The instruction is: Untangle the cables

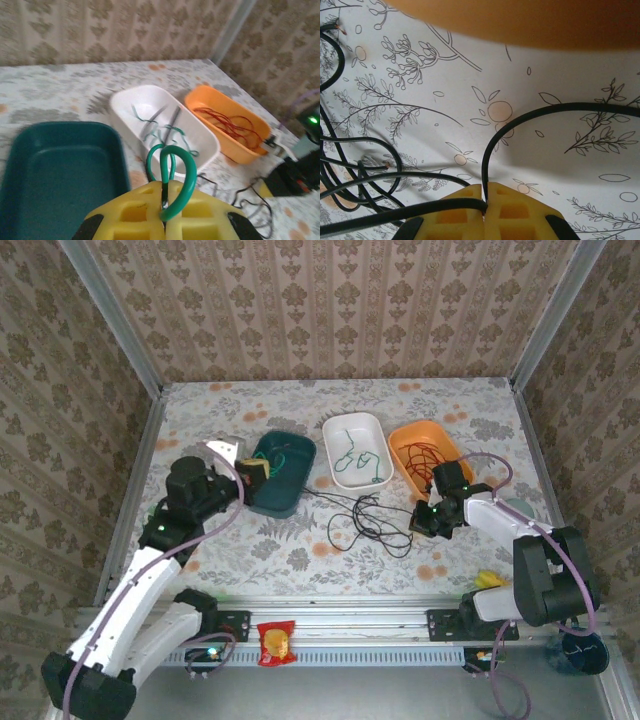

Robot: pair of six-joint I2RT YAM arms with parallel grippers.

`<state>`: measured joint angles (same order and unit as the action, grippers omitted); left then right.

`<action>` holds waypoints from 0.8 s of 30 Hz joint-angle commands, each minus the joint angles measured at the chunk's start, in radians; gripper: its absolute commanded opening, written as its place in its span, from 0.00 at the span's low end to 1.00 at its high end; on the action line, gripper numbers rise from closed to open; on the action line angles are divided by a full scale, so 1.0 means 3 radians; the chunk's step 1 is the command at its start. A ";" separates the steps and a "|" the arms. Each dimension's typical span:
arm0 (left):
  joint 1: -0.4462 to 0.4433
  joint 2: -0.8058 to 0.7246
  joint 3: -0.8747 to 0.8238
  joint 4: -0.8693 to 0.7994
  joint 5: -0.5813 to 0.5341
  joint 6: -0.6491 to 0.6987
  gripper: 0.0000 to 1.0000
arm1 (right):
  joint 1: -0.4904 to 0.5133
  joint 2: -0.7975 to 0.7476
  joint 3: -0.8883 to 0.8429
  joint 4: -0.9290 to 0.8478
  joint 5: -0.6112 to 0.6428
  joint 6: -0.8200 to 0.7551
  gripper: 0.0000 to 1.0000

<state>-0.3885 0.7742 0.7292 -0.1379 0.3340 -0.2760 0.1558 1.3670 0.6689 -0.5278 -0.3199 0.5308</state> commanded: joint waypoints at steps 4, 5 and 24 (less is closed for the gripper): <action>0.0532 -0.0224 0.0412 -0.0144 -0.0193 0.0243 0.00 | -0.0044 0.0024 -0.0051 -0.0147 0.0130 0.0046 0.00; 0.0628 -0.0215 0.0488 -0.0193 -0.0154 0.0262 0.00 | -0.0051 0.0030 -0.0051 -0.0153 0.0144 0.0046 0.00; 0.0224 0.0488 0.0467 0.0716 0.1461 -0.0313 0.00 | 0.0412 -0.0992 0.0014 0.0354 -0.0264 -0.0106 0.46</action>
<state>-0.2424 0.9108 0.8814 0.0147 0.6910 -0.3801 0.2165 1.1706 0.6312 -0.4816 -0.3538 0.5224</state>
